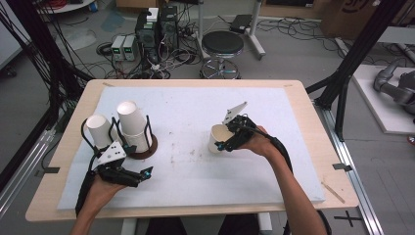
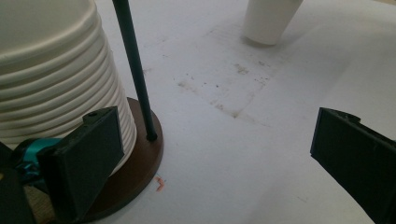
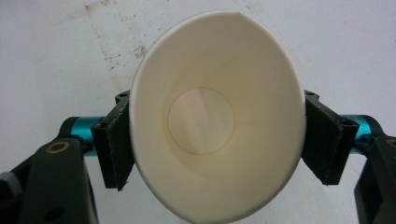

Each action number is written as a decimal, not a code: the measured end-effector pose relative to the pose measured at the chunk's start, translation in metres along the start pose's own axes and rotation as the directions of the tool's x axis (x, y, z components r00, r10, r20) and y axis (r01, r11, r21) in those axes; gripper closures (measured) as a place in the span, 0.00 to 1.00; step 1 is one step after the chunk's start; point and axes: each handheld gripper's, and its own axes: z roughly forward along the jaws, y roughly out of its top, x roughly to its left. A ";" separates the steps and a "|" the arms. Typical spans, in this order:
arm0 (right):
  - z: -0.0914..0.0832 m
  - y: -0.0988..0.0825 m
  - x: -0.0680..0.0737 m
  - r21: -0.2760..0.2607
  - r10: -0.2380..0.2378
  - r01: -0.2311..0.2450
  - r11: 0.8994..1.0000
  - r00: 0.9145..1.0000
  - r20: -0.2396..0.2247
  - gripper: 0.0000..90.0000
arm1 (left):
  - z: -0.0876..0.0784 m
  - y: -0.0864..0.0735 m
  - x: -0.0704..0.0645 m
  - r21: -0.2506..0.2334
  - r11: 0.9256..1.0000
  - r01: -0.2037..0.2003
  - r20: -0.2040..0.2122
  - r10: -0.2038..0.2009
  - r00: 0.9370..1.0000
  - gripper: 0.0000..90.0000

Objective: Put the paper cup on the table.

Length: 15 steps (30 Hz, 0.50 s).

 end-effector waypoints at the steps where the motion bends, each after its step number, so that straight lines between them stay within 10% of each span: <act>1: 0.001 0.000 0.000 -0.003 -0.004 0.004 1.000 1.000 -0.002 0.25 | 0.000 0.000 0.000 -0.001 1.000 0.000 0.000 0.000 1.000 0.03; 15: 0.003 0.003 0.001 -0.030 0.005 -0.006 1.000 1.000 -0.022 0.16 | 0.000 0.000 0.000 -0.002 1.000 0.002 0.000 -0.002 1.000 0.03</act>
